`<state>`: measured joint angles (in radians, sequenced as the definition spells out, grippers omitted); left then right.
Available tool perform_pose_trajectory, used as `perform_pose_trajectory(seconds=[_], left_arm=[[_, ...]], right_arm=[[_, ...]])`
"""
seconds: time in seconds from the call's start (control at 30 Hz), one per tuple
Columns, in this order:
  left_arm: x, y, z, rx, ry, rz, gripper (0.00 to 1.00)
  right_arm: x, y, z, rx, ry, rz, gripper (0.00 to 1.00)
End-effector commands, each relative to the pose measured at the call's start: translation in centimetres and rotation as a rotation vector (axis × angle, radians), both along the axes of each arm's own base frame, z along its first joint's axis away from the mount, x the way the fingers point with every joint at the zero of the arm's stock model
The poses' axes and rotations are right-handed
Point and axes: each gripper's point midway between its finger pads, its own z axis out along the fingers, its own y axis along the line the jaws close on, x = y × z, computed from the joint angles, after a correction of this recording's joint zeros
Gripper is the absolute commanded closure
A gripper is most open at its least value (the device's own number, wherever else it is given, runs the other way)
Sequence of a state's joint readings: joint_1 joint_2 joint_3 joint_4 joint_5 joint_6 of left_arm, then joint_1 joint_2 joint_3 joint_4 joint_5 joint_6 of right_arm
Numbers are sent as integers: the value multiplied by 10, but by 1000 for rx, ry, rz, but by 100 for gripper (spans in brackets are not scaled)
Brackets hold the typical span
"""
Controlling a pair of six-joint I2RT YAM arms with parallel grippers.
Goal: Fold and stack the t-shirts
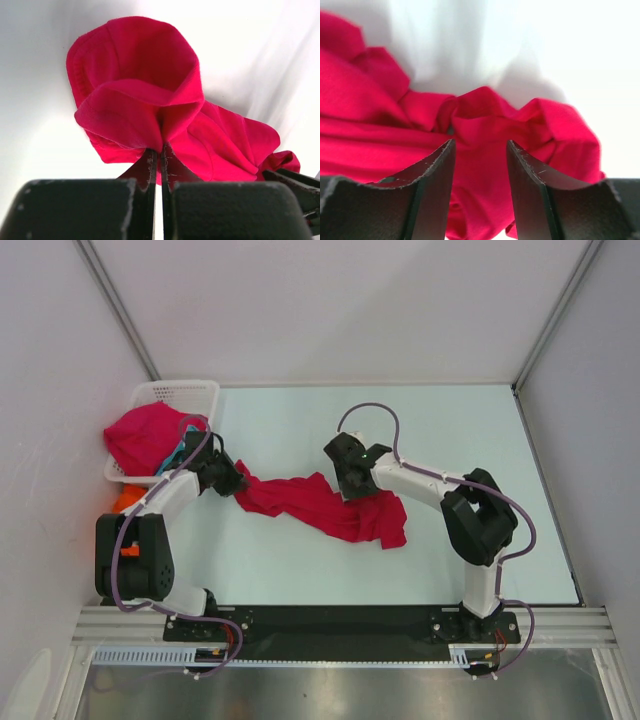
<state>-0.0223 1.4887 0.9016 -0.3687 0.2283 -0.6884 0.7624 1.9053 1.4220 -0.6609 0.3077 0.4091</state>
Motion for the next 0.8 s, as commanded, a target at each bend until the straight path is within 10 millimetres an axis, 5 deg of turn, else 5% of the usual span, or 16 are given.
perform_pose_trajectory(seconds=[0.0,0.17,0.43,0.77], left_arm=[[10,0,21,7,-63,-5,100],[10,0,21,7,-63,-6,100],[8,-1,17,3,-57,-7,100],[7,-3,12,-5,-52,-12,100]], right_arm=[[13,-7,7,3,-26,-14,52],[8,-7,-1,7,-5,-9,61],[6,-8,11,25,-16,-20,50],[-6,1,26,52,-20,-9,48]])
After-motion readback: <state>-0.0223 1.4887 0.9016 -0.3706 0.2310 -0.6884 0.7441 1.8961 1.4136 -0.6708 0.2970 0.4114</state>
